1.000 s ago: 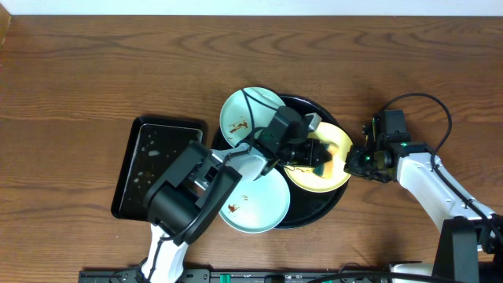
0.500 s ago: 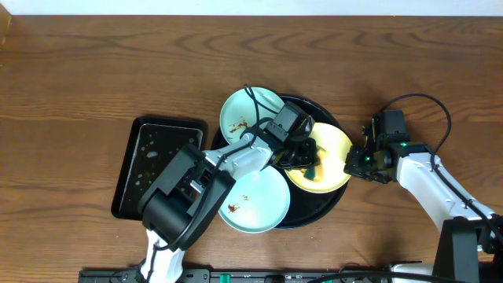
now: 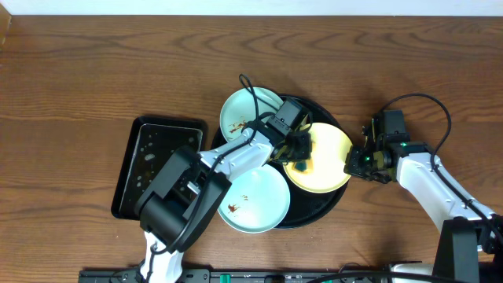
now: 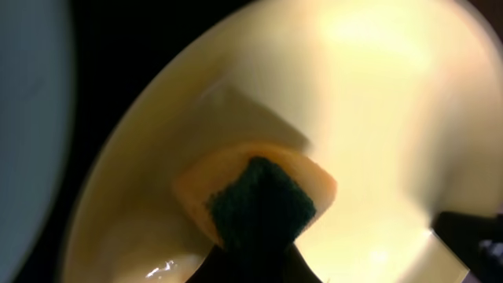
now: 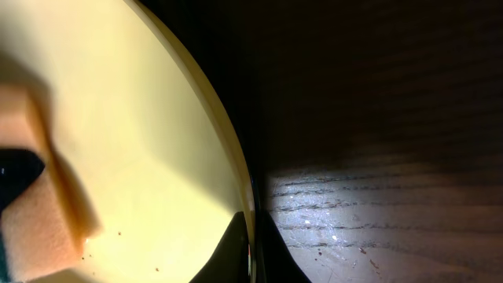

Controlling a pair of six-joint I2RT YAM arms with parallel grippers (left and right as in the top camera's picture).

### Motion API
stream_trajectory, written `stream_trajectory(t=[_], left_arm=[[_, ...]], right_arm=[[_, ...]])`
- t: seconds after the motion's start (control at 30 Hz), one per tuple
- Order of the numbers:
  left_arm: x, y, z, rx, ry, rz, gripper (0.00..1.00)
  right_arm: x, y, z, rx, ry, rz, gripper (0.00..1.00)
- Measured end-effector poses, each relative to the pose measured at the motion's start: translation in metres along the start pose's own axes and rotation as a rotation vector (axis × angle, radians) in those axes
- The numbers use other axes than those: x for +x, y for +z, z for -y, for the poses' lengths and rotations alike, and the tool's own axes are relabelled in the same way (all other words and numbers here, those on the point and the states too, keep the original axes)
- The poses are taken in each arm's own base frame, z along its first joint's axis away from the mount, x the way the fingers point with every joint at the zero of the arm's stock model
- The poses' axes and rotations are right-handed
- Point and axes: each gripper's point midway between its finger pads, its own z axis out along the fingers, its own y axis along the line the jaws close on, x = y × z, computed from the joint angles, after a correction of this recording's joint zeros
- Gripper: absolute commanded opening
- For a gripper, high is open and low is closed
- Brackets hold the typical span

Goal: Clean dirty plates on tray and stack at the side
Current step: 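Scrub the yellow plate surface with the sponge in the left gripper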

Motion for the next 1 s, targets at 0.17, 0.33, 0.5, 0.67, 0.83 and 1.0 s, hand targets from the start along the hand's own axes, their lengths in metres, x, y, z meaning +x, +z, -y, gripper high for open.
stream_trajectory(t=[0.17,0.33,0.5,0.67,0.83,1.0], left_arm=[[-0.001,0.009,0.028,0.163,0.077,-0.01,0.07],[0.013,0.009,0.069,0.34,0.147,-0.055,0.07],[0.028,0.002,0.108,0.485,0.196,-0.09,0.08],[0.029,0.003,0.104,0.472,0.161,-0.107,0.07],[0.027,0.009,0.099,0.447,0.143,-0.096,0.07],[0.031,0.031,0.076,0.394,0.081,-0.129,0.07]], right_arm=[[0.0,0.0,0.0,0.0,0.0,0.0,0.01],[0.0,0.0,0.0,0.0,0.0,0.0,0.01],[0.001,0.0,0.0,0.001,0.001,-0.005,0.01],[0.002,0.0,0.001,0.002,0.002,-0.009,0.01],[0.003,0.0,0.001,0.004,0.003,-0.013,0.01],[0.004,-0.001,0.001,0.005,0.004,-0.018,0.01]])
